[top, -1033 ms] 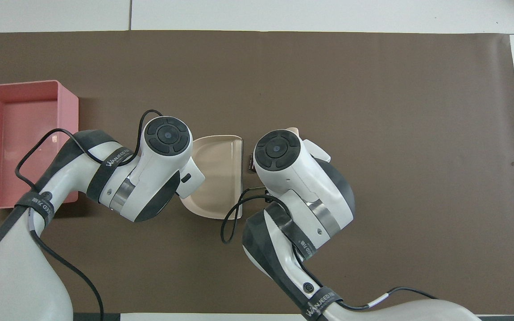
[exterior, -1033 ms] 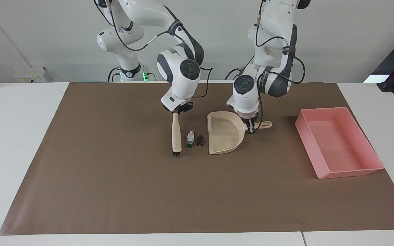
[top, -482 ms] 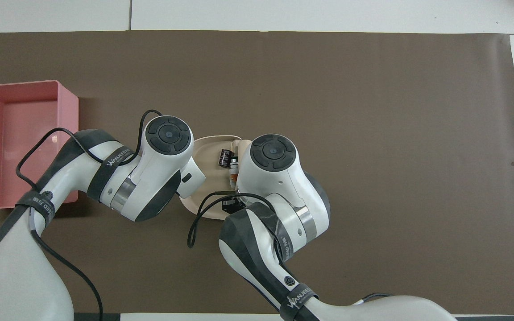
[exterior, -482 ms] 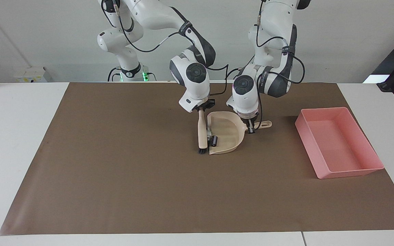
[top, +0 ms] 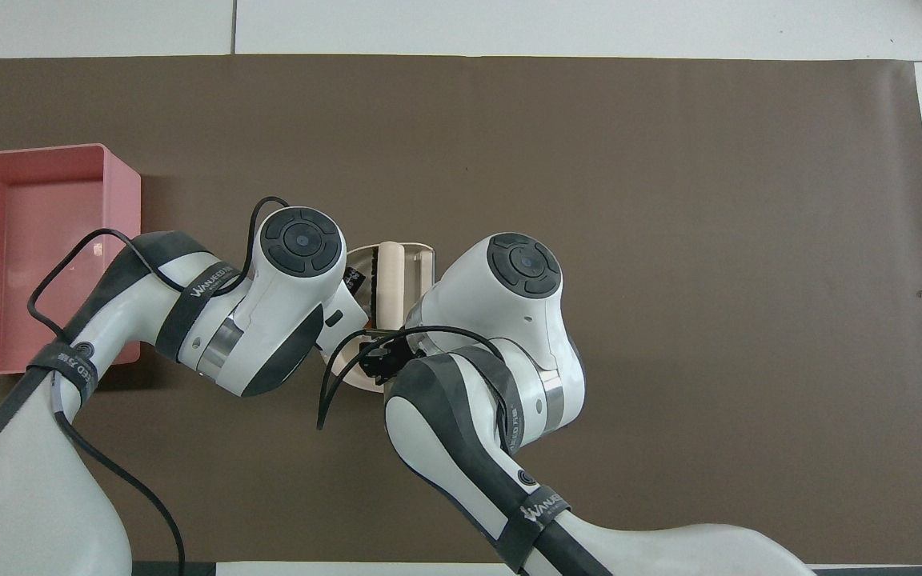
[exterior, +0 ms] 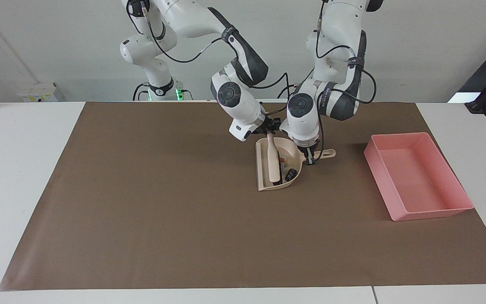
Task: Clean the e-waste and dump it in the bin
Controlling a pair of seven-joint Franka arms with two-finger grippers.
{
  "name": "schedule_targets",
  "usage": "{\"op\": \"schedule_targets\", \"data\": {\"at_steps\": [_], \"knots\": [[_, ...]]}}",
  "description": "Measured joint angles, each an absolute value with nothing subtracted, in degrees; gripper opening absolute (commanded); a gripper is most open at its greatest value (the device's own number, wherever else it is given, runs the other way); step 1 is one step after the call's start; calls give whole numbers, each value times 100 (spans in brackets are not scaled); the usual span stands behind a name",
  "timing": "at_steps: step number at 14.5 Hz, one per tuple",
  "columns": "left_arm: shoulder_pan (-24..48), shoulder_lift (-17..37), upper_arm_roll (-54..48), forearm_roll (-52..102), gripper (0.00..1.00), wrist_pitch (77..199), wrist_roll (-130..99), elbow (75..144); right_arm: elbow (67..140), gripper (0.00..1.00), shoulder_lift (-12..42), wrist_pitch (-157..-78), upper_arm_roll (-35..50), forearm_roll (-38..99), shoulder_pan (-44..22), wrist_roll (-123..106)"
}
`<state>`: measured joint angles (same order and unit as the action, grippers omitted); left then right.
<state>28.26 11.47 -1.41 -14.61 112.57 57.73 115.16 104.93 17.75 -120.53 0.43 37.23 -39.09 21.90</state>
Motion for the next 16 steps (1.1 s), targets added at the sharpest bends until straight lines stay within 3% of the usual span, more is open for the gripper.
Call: {"op": "schedule_targets", "data": {"at_steps": [4, 8, 13, 16], "knots": [[2794, 1146, -128, -1446, 1, 11259, 5787, 11506, 10461, 1, 1632, -12016, 20, 3655, -3906, 2254], [2758, 1144, -117, -1216, 0, 11295, 5960, 11472, 10419, 2, 1095, -11523, -20, 2697, -3754, 3056], [2206, 1106, -84, -74, 0, 11433, 7257, 11382, 10394, 1, 208, -10178, -61, 1591, -2707, 3103], [1838, 1020, -67, 319, 0, 11444, 7784, 11273, 10408, 0, -54, -9601, -69, 831, -1983, 2413]]}}
